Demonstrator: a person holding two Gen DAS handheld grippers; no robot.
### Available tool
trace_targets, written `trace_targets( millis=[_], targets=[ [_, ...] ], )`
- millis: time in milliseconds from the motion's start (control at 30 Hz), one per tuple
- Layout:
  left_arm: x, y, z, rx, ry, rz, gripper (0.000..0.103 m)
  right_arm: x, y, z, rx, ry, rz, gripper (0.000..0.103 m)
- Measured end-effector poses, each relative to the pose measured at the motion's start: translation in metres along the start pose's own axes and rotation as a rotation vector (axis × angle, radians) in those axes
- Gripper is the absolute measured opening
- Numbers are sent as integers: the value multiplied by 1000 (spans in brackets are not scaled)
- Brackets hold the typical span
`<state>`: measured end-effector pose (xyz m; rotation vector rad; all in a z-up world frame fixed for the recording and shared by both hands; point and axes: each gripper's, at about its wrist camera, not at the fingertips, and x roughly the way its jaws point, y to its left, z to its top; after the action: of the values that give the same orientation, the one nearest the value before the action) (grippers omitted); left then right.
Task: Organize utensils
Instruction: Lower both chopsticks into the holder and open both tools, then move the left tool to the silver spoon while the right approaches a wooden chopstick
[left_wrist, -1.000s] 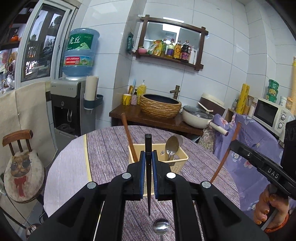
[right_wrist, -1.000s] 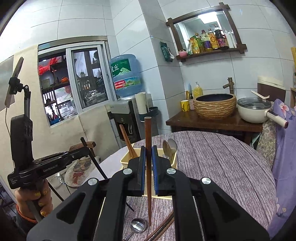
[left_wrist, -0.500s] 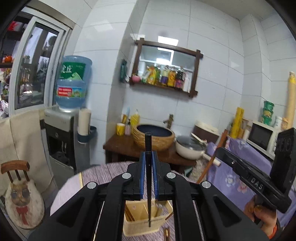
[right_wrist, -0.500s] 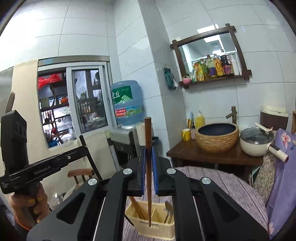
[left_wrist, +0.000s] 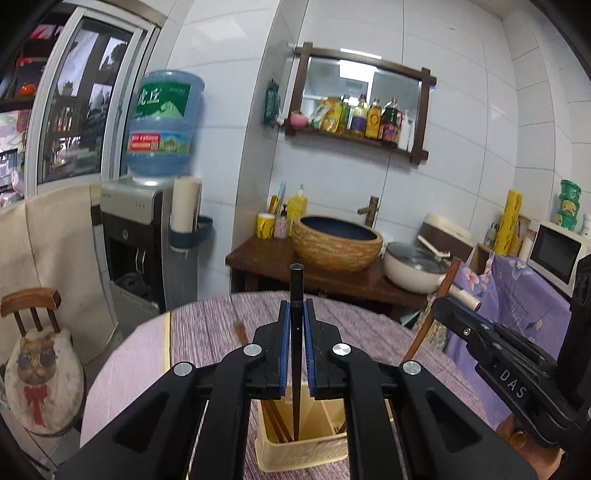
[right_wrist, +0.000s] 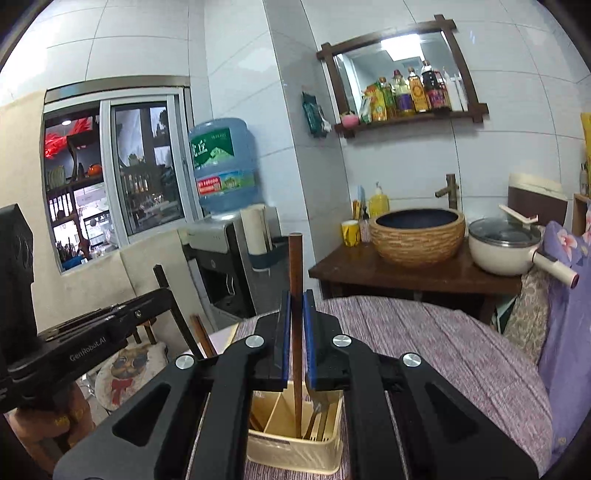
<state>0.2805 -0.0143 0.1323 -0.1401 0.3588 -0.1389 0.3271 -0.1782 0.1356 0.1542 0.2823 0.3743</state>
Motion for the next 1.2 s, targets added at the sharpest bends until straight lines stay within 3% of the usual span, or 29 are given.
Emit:
trace_targets(
  millis=[267, 533, 567, 600, 633, 667, 700, 800, 1000, 1200],
  targets=[
    [24, 11, -30, -21, 86, 17, 8, 13, -5, -27, 9, 52, -11, 8],
    [22, 12, -32, -17, 78, 13, 8, 15, -13, -29, 35, 48, -24, 8],
    [19, 12, -32, -16, 70, 7, 12, 14, -15, -29, 43, 47, -18, 8],
    [17, 11, -32, -10, 65, 6, 24, 14, -15, -30, 46, 49, -16, 11],
    [14, 11, -33, -4, 55, 8, 32, 13, -16, -32, 49, 47, -21, 21],
    [9, 10, -34, 2, 43, 10, 49, 11, -16, -33, 54, 43, -26, 30],
    [5, 9, -36, 9, 31, 9, 58, 8, -18, -35, 63, 38, -35, 48],
    [-2, 8, -43, 26, 35, 6, 60, -3, -21, -41, 65, 34, -74, 50],
    [-7, 13, -68, 37, 142, 5, 76, -25, -21, -60, 40, 79, -127, 51],
    [-13, 5, -113, 129, 253, 32, 77, -36, -18, -98, -49, 183, -227, 56]
  ],
)
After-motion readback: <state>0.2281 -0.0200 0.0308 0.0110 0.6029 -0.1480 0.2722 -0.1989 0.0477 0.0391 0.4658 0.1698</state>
